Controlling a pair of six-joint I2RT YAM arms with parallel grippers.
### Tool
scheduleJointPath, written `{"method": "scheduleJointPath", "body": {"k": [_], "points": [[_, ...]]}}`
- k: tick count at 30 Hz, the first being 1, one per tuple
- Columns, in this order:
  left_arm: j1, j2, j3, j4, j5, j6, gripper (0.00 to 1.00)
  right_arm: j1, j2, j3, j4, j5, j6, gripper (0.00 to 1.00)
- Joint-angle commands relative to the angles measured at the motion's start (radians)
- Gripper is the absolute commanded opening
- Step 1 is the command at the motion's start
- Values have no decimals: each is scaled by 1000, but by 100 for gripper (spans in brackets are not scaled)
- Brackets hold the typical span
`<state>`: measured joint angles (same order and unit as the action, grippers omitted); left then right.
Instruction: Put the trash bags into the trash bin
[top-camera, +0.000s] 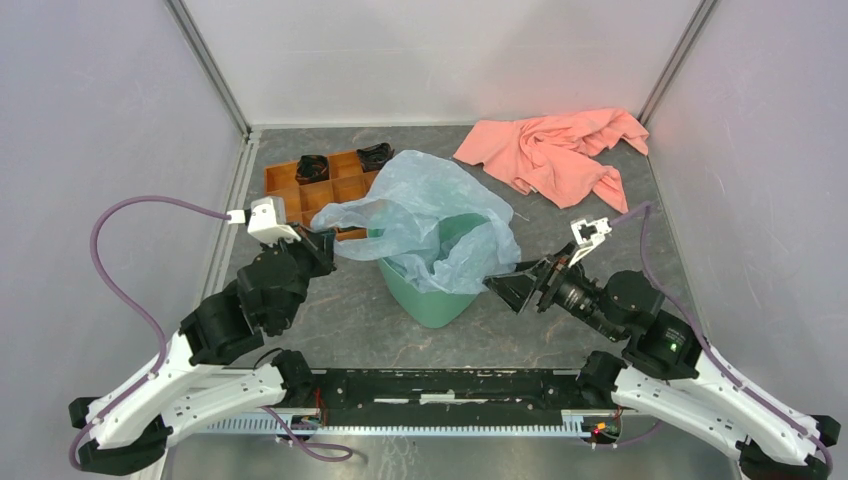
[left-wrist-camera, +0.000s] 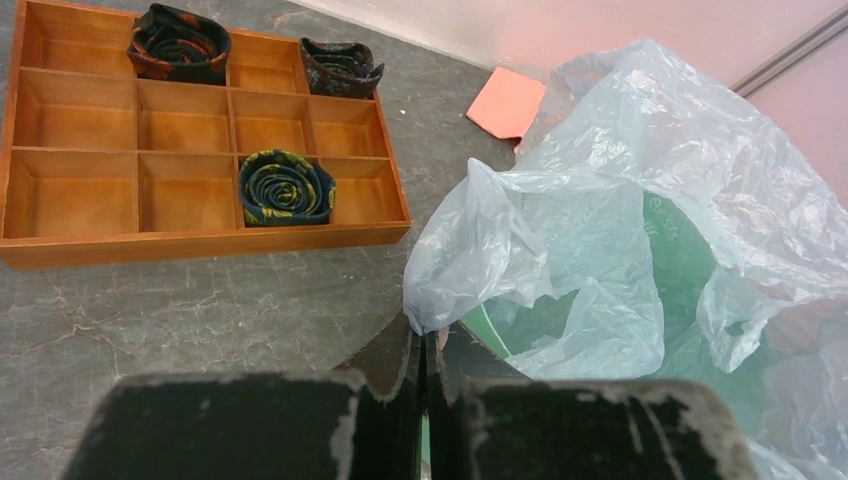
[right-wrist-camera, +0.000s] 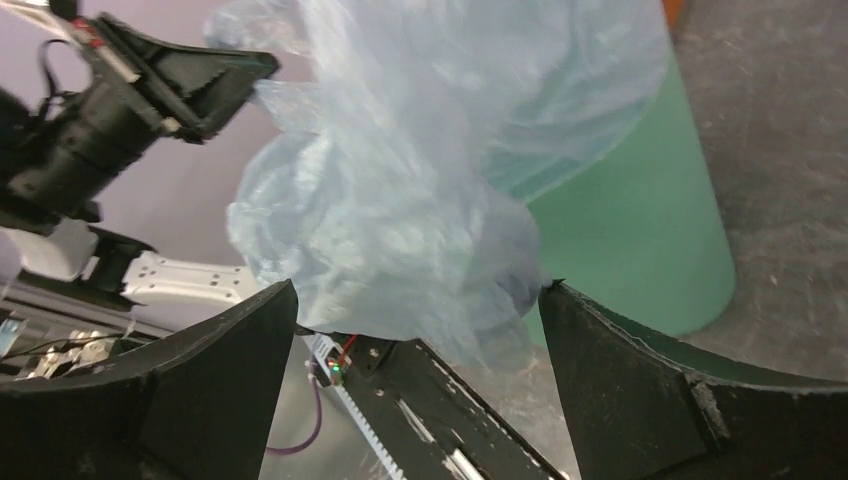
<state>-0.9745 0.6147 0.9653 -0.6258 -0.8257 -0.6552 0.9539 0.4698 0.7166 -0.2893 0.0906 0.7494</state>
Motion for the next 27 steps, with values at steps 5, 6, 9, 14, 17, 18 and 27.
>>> {"method": "scheduleJointPath", "body": {"k": [5,6,9,14,17,18,27], "points": [[3,-9,31,10,-19,-64,5,2,-49,-80,28,-31,168,98],[2,-9,40,8,-17,-61,5,3,-47,-120,116,-112,203,98],[3,-15,32,9,-30,-65,5,3,-20,-201,353,-246,294,98],[2,-34,9,33,-17,-75,5,4,11,-204,511,-175,373,98],[2,-34,-5,42,-29,-87,5,4,0,-188,476,-74,352,89],[2,-33,-2,46,-24,-77,5,4,-7,-189,464,-44,343,83],[1,4,41,-31,-18,-42,7,4,-80,-300,409,-79,244,0]]}}
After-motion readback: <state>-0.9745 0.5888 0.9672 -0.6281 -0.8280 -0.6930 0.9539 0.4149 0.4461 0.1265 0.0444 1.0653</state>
